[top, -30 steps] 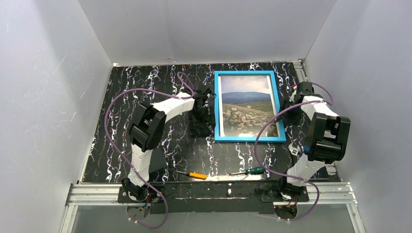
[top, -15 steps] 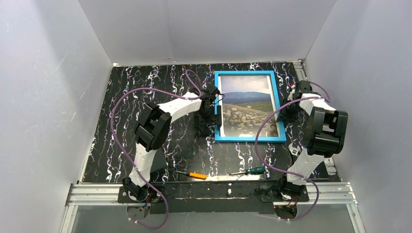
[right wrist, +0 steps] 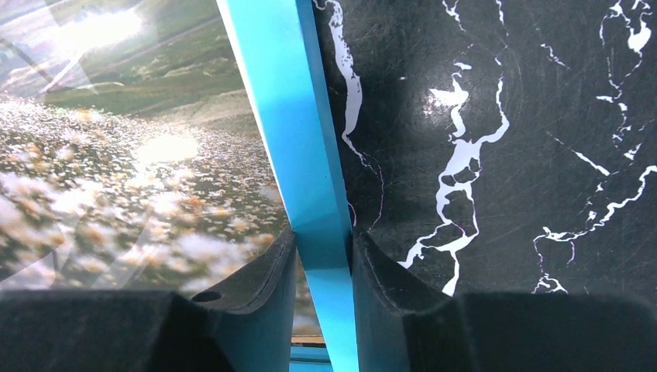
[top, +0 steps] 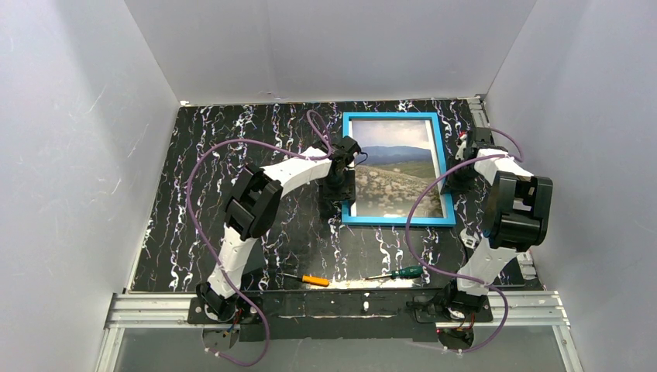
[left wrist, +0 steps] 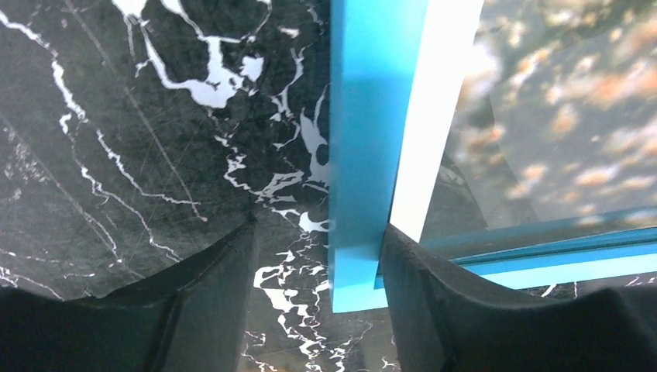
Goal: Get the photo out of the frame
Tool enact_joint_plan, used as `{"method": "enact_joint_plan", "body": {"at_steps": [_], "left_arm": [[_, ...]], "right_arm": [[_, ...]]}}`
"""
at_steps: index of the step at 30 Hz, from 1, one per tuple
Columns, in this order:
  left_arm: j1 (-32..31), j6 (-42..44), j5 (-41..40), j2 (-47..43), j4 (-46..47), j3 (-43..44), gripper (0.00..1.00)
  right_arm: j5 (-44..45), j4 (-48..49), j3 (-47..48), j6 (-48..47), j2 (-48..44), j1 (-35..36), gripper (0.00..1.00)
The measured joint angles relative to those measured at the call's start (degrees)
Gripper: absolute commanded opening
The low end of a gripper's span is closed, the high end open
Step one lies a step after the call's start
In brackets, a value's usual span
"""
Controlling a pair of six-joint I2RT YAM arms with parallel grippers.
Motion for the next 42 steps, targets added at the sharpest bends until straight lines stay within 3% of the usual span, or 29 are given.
{"method": "enact_joint_plan", "body": {"at_steps": [6, 10, 14, 17, 22, 25, 28, 30, 31, 34, 36, 42], "left_arm": [[-0.2, 0.0, 0.7, 0.6, 0.5, 0.8, 0.35], [-0.3, 0.1, 1.4, 0.6, 1.7, 0.5, 0.27], [-0.5, 0.0, 2.4, 0.6, 2.6, 0.3, 0.26], [-0.4, 0.0, 2.7, 0.1, 3.1, -0.3, 0.31], [0.1, 0.3, 2.7, -3.7, 2.9, -5.9, 0.58], [1.6, 0.0, 3.0, -7.5, 2.3, -11.1, 0.68], [5.4, -0.2, 4.2, -12.1, -0.1, -15.4, 0.73], [12.6, 0.0, 6.2, -20.2, -2.3, -18.1, 0.86], [13.9, 0.6, 6.6, -22.1, -2.9, -18.1, 0.96], [19.6, 4.7, 8.0, -30.3, -9.2, -14.9, 0.98], [24.1, 7.4, 4.6, -35.4, -14.6, -8.7, 0.98], [26.6, 8.4, 2.4, -40.3, -17.8, -7.2, 0.96]], "right_arm": [[2.6, -1.8, 0.6, -0.1, -1.7, 1.8, 0.02], [5.4, -5.0, 3.0, -0.3, -4.5, 3.7, 0.01], [7.8, -7.5, 5.3, -0.9, -5.9, 5.2, 0.01], [9.1, -8.6, 5.7, -1.2, -7.1, 6.4, 0.01], [10.8, -10.8, 5.7, -0.7, -11.1, 10.3, 0.01], [11.5, -11.0, 5.7, 0.8, -13.9, 14.4, 0.01], [11.1, -10.9, 6.1, 3.2, -15.8, 18.0, 0.01], [11.3, -10.5, 7.1, 7.0, -16.0, 22.1, 0.01], [11.8, -10.8, 7.3, 9.0, -15.7, 23.6, 0.01], [16.4, -11.8, 11.0, 15.7, -11.3, 30.0, 0.01], [20.2, -12.7, 16.9, 20.1, -5.1, 36.2, 0.01], [27.0, -16.2, 33.2, 29.4, 7.6, 45.5, 0.01]]}}
